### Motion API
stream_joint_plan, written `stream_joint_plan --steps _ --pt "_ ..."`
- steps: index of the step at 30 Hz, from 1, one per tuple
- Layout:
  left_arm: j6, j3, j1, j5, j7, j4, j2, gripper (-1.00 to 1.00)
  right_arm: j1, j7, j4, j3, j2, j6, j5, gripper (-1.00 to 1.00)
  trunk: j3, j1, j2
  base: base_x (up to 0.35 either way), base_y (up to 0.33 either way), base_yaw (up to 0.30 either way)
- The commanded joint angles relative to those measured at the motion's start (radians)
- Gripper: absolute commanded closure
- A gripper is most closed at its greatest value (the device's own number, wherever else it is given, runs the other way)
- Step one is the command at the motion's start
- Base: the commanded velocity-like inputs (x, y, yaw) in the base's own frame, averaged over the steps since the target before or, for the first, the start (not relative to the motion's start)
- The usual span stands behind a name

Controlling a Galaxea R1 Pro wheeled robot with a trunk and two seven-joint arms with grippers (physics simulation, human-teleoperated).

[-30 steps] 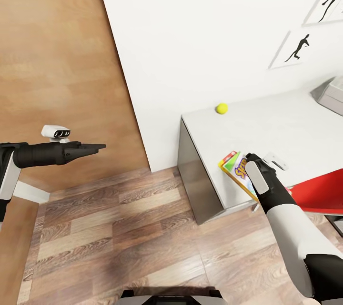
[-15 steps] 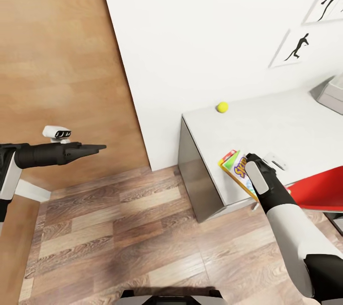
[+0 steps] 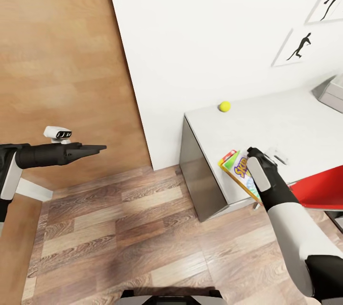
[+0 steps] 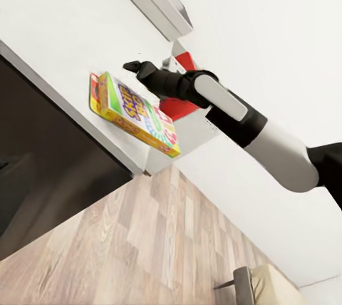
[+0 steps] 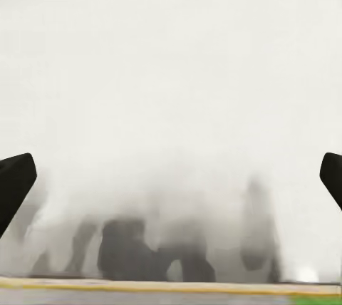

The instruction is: Put all the toys in the child's room - the three board games (two on the bed and one on the table), the two jigsaw puzzles on the table, and the tennis ball on the table - inside the toy box on the table in the child's room.

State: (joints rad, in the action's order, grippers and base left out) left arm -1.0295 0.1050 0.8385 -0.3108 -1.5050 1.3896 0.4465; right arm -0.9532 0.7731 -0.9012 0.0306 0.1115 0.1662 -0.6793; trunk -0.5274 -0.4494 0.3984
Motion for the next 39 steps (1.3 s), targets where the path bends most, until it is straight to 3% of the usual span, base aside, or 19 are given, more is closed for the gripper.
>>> stream_joint_plan --steps 1,10,14,16,18,23,26,29,31,34,35,38,39 --pt "-0.011 0.000 0.001 0.000 -0.003 0.000 0.000 -1.00 -0.002 0.010 -0.023 0.003 0.002 0.011 -0.001 -1.00 -0.001 -0.001 0.002 0.000 0.000 0.000" --pt "-0.010 -0.003 0.001 0.000 -0.002 0.000 -0.004 -1.00 0.004 0.026 -0.247 0.003 0.022 0.132 0.003 -1.00 -0.001 -0.001 0.002 0.000 0.000 0.000" --pt "-0.011 -0.002 -0.001 -0.001 -0.002 0.000 -0.005 -1.00 0.011 0.051 -0.345 -0.016 0.025 0.253 -0.001 -1.00 -0.001 -0.001 0.002 0.000 0.000 0.000" --pt "-0.011 -0.002 -0.002 -0.001 -0.002 0.000 -0.005 -1.00 0.020 0.058 -0.389 -0.061 0.026 0.328 -0.003 -1.00 -0.001 -0.001 0.002 0.000 0.000 0.000" --pt "-0.010 -0.002 -0.004 -0.001 -0.002 0.000 -0.005 -1.00 0.035 0.061 -0.453 -0.141 0.025 0.443 -0.007 -1.00 -0.001 -0.001 0.002 0.000 0.000 0.000" --pt "-0.011 -0.002 -0.008 -0.002 -0.003 -0.002 -0.005 -1.00 0.084 0.054 -0.618 -0.315 0.024 0.796 -0.014 -1.00 -0.001 -0.001 0.002 0.000 0.000 0.000" --pt "-0.010 -0.002 -0.010 -0.002 -0.003 -0.022 -0.005 -1.00 0.155 0.051 -0.666 -0.400 0.025 0.875 -0.040 -1.00 -0.001 -0.001 0.002 0.000 0.000 0.000" --pt "-0.009 -0.002 -0.011 -0.002 -0.003 -0.060 -0.005 -1.00 0.245 0.048 -0.678 -0.457 0.039 0.881 -0.123 -1.00 -0.001 -0.001 0.002 0.000 0.000 0.000" --pt "-0.009 0.000 -0.011 0.000 -0.003 -0.090 -0.004 -1.00 0.305 0.041 -0.681 -0.479 0.097 0.881 -0.225 -1.00 -0.001 -0.001 0.002 -0.035 -0.016 0.000" --pt "-0.009 0.002 -0.013 0.001 -0.003 -0.108 0.000 -1.00 0.411 0.018 -0.683 -0.492 0.206 0.881 -0.421 -1.00 -0.001 -0.001 0.002 -0.167 -0.092 0.000" --pt "-0.008 0.002 -0.013 0.001 -0.003 -0.110 0.000 -1.00 0.430 0.012 -0.683 -0.493 0.221 0.881 -0.455 -1.00 -0.001 -0.001 0.002 -0.233 -0.114 0.000" --pt "-0.008 0.002 -0.029 0.000 -0.002 -0.115 0.000 -1.00 0.523 -0.023 -0.684 -0.496 0.285 0.881 -0.619 -1.00 -0.001 -0.001 0.002 -0.173 -0.086 0.000" --pt "-0.008 0.002 -0.032 0.000 -0.002 -0.115 0.000 -1.00 0.537 -0.031 -0.684 -0.497 0.293 0.881 -0.637 -1.00 -0.001 -0.001 0.002 -0.089 -0.046 0.000"
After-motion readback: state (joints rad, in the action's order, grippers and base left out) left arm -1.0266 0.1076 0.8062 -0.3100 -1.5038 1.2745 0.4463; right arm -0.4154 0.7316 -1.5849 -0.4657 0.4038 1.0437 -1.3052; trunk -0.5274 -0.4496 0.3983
